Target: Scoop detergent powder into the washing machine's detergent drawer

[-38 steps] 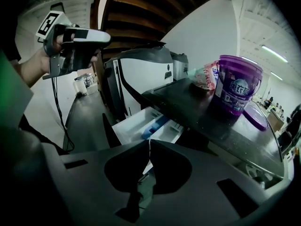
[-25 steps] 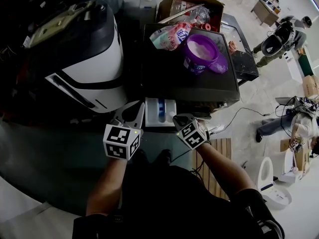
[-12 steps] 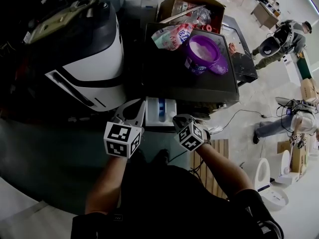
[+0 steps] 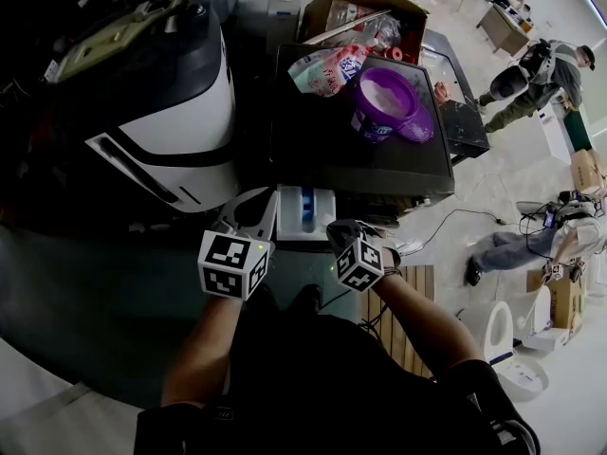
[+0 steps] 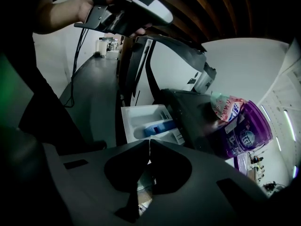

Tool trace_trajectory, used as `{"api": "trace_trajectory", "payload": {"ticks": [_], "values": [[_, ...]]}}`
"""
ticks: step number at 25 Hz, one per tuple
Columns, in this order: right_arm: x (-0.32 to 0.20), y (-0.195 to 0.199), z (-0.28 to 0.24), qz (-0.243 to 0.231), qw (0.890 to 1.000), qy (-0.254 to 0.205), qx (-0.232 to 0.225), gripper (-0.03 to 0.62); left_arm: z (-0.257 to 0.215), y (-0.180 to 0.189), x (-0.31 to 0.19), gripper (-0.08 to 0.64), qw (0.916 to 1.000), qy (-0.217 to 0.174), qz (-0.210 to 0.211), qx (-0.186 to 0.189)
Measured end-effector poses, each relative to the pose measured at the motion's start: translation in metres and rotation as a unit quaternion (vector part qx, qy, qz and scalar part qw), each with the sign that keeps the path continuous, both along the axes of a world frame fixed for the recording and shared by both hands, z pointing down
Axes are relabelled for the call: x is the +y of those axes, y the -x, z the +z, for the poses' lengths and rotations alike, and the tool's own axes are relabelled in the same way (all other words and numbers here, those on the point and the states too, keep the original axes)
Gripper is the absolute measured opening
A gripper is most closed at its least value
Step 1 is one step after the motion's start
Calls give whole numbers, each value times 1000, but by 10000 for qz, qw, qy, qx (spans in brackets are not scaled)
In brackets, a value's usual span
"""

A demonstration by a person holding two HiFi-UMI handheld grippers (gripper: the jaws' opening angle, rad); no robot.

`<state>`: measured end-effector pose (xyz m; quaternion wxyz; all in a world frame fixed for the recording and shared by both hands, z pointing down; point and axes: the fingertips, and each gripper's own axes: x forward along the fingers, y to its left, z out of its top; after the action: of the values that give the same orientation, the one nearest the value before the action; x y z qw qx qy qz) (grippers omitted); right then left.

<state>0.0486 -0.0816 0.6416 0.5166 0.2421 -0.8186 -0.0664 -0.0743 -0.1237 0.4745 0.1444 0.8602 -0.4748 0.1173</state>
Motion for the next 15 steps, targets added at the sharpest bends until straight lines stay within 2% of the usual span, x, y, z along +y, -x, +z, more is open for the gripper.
{"api": "trace_trajectory", "payload": {"ticks": [15], "values": [[-4,1,-3,71,10000,-55,23,18,2,-2,-3,2,10000,15,35,-21]]}}
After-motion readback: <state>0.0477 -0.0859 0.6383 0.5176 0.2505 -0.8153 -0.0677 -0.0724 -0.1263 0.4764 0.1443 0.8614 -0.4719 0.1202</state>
